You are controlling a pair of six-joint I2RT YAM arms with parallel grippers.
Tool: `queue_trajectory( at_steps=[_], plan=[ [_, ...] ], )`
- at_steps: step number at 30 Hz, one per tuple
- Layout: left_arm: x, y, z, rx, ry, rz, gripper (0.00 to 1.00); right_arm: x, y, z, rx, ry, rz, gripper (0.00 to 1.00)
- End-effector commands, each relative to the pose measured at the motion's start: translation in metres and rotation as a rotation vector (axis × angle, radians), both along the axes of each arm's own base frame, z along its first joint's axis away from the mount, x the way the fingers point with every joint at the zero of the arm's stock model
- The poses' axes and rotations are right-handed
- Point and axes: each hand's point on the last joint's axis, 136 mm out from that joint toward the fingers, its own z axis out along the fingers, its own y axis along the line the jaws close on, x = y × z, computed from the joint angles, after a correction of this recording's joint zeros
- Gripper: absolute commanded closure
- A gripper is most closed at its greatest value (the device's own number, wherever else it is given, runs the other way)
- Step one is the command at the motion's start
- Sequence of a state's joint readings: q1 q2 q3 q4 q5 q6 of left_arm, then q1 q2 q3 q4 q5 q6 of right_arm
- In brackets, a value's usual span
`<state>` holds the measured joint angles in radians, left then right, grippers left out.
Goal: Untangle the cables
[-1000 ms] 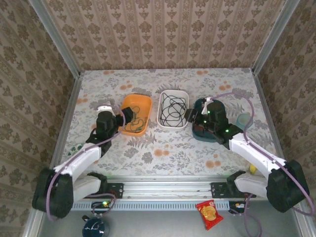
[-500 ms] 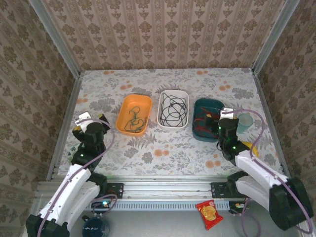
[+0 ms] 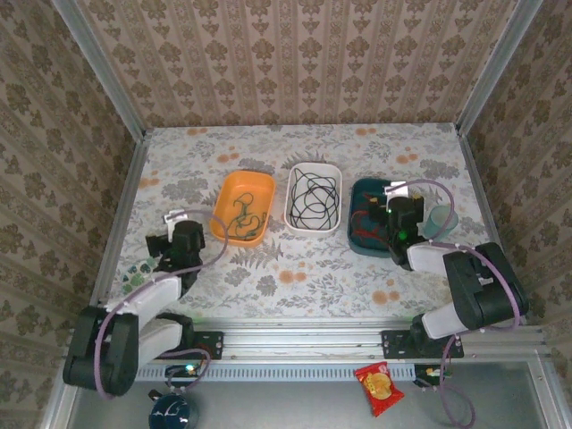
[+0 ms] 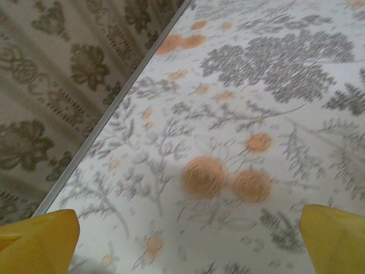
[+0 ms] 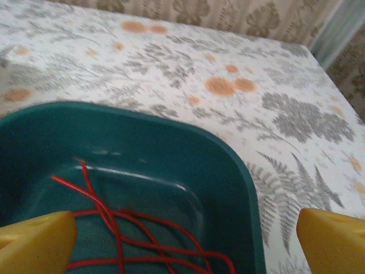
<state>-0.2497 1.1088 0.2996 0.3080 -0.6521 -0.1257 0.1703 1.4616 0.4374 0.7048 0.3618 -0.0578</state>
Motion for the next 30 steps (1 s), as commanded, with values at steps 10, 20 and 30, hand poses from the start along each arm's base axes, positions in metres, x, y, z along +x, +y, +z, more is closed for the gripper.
queue_trajectory(
  at_steps=[10,20,30],
  plan=[
    [0.052,-0.013,0.022,-0.041,-0.105,-0.131,0.0,0.008,-0.016,-0.007,0.211,-0.058,0.067,0.0],
    [0.074,-0.028,0.014,0.008,-0.297,-0.295,0.0,0.009,-0.013,-0.008,0.193,-0.053,0.069,0.0],
    [0.084,-0.014,0.004,-0.081,-0.232,-0.28,0.0,0.01,-0.013,-0.008,0.193,-0.05,0.069,0.0]
  ],
)
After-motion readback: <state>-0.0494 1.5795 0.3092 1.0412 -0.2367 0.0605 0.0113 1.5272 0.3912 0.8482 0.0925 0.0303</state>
